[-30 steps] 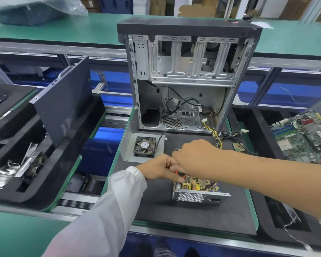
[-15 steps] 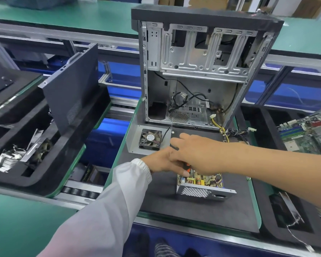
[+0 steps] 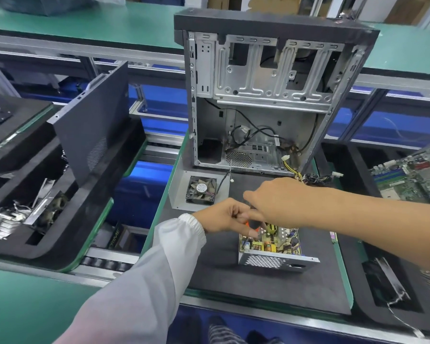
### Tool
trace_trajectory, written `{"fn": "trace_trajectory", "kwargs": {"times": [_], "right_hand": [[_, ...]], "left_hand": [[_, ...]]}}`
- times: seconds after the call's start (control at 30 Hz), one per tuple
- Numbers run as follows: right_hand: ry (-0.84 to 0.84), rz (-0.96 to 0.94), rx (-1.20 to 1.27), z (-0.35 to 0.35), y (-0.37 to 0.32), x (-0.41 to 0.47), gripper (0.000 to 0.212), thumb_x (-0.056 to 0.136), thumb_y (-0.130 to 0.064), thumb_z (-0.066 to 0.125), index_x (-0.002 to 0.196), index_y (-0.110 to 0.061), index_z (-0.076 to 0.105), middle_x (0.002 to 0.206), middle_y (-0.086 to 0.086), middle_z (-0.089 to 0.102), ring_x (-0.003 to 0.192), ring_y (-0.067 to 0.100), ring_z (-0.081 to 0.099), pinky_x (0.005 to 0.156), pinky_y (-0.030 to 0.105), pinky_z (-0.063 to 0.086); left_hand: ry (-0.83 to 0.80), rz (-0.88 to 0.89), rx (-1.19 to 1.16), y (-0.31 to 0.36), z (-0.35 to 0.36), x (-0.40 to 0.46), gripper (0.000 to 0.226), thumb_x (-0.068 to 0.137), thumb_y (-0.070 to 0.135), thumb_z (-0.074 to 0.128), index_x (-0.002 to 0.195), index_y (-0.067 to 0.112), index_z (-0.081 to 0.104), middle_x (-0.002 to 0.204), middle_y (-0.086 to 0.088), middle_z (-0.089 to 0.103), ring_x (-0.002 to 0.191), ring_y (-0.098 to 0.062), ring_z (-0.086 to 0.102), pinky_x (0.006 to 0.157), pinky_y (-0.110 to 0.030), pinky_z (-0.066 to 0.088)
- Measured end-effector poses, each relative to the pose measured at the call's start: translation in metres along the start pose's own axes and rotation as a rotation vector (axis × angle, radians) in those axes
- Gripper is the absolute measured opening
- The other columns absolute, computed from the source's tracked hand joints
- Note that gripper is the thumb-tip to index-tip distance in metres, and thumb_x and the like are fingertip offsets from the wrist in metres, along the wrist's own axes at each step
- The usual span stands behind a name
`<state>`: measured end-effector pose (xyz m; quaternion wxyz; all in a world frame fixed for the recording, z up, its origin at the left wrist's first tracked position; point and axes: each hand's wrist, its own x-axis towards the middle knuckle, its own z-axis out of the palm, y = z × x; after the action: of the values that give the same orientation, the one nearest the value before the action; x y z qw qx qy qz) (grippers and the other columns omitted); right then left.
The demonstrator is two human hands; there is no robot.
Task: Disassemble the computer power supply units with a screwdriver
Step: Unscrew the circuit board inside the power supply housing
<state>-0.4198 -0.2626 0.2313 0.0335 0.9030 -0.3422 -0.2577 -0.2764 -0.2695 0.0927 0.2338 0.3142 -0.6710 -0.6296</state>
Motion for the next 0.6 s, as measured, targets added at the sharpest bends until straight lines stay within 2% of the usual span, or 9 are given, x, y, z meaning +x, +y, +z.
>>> {"fn": "trace_trajectory", "kwargs": {"times": [0.07,0.13,0.2,0.27,0.37,0.43,0.5,0.57,0.6], "right_hand": [[-0.016,-0.046,-0.007,0.0013,0.0012,0.0012,0.032,0.1,-0.044,0.039,0.116,-0.017,0.045,0.11,0.006,0.056,0.094,0.027,0.057,0.063,0.032,0.035],[-0.03,-0.075,-0.036,0.0023,0.0027,0.0017,0.028,0.099,-0.035,0.047,0.121,-0.019,0.042,0.113,0.004,0.049,0.101,0.025,0.054,0.066,0.033,0.038],[-0.025,-0.113,-0.056,0.0028,0.0035,0.0011,0.033,0.097,-0.026,0.051,0.127,-0.022,0.041,0.118,0.004,0.042,0.101,0.022,0.046,0.071,0.034,0.042],[-0.001,-0.157,-0.026,0.0042,0.0037,0.0008,0.039,0.093,-0.018,0.054,0.129,-0.025,0.042,0.119,0.003,0.038,0.097,0.019,0.039,0.077,0.035,0.047],[0.007,-0.199,0.078,0.0024,0.0055,0.0015,0.037,0.09,-0.019,0.058,0.124,-0.027,0.049,0.106,-0.003,0.036,0.098,0.019,0.043,0.07,0.033,0.041],[0.006,-0.139,0.157,0.0002,0.0089,0.0009,0.04,0.088,-0.044,0.061,0.12,-0.025,0.049,0.093,-0.006,0.036,0.095,0.02,0.05,0.065,0.029,0.036],[0.073,-0.031,0.11,-0.0001,0.0096,-0.0001,0.059,0.083,-0.07,0.046,0.11,-0.018,0.051,0.081,-0.004,0.041,0.078,0.021,0.05,0.052,0.028,0.029],[0.149,0.028,-0.017,0.0035,0.0066,-0.0001,0.064,0.089,-0.071,0.028,0.103,-0.014,0.055,0.083,0.003,0.054,0.076,0.025,0.055,0.046,0.028,0.022],[0.161,0.033,-0.06,0.0049,0.0044,-0.0001,0.062,0.093,-0.065,0.024,0.103,-0.013,0.055,0.089,0.006,0.058,0.081,0.027,0.059,0.046,0.029,0.021]], "left_hand": [[0.017,0.01,0.023,0.0016,0.0004,-0.0001,0.033,0.084,-0.005,0.069,0.064,0.011,0.048,0.053,-0.002,0.022,0.046,-0.004,0.032,0.06,-0.006,0.037],[0.033,-0.004,0.01,0.0022,-0.001,-0.0008,0.021,0.083,0.004,0.073,0.071,0.012,0.059,0.054,-0.009,0.022,0.049,-0.016,0.02,0.055,-0.014,0.032],[0.049,-0.028,-0.015,0.0038,-0.0024,-0.0023,0.014,0.081,0.013,0.076,0.077,0.008,0.063,0.05,0.002,0.024,0.047,-0.013,0.018,0.048,-0.017,0.024],[0.048,-0.026,-0.02,0.002,-0.0035,-0.0029,0.021,0.082,0.009,0.074,0.075,0.028,0.068,0.049,0.007,0.026,0.047,-0.013,0.016,0.045,-0.018,0.02],[0.078,-0.082,0.001,0.001,-0.0032,-0.0031,0.02,0.082,0.007,0.076,0.074,-0.001,0.06,0.053,-0.021,0.026,0.053,-0.029,0.017,0.051,-0.025,0.02],[0.064,-0.092,-0.009,-0.0004,-0.0042,-0.002,0.029,0.082,0.006,0.076,0.076,-0.01,0.052,0.054,-0.024,0.027,0.054,-0.035,0.02,0.056,-0.031,0.024],[0.037,-0.052,0.039,0.0022,-0.0038,-0.0028,0.016,0.084,0.004,0.074,0.073,0.003,0.062,0.049,-0.012,0.033,0.049,-0.024,0.026,0.053,-0.024,0.027],[-0.002,-0.019,0.032,0.0033,-0.0046,-0.0033,0.027,0.085,-0.003,0.069,0.081,0.023,0.074,0.046,0.015,0.03,0.043,0.002,0.034,0.051,-0.011,0.033],[-0.022,-0.011,0.012,0.0039,-0.0035,-0.0028,0.034,0.084,-0.007,0.067,0.095,0.025,0.076,0.046,0.014,0.026,0.046,0.006,0.04,0.056,-0.009,0.039]]}}
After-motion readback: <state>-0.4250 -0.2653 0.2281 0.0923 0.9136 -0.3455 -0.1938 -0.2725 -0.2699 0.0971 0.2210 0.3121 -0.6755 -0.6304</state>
